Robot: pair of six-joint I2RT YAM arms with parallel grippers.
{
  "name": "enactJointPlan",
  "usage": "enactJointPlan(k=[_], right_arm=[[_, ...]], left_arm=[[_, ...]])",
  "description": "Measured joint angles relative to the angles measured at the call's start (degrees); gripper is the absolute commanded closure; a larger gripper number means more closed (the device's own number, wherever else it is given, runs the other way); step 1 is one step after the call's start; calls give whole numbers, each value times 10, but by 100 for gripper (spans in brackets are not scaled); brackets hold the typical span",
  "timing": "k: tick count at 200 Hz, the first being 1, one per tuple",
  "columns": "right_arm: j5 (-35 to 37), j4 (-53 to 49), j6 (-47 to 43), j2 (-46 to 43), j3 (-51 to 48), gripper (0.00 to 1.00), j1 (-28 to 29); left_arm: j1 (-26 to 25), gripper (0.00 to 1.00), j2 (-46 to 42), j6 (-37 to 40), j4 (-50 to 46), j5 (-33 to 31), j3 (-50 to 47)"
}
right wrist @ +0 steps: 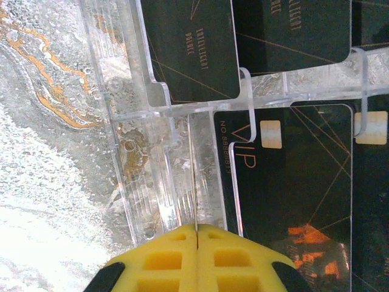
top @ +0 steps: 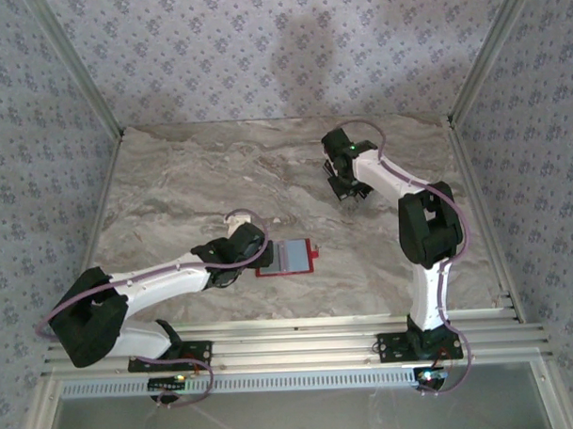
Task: Put the credit cards into the card holder
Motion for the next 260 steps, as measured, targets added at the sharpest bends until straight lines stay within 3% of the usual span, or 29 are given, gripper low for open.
enactJointPlan(k=[69,133,161,200,226,260], right_arm=[[1,-32,-4,-12,24,100,23],[-25,-53,16,-114,40,100,47],[-105,-26,62,-184,-7,100,48],[-260,85,169,-280,-162,100,48],[-347,192,258,-303,-276,100,53],[-405,310,359,-305,-387,100,80]], left_arm=[[0,0,0,0,0,4,0],[7,0,11,9,2,7,0],[7,0,29,23,2,9,0],[7,0,54,38,2,15,0],[7,0,63,40,1,15,0],[7,0,68,39,-1,14,0]])
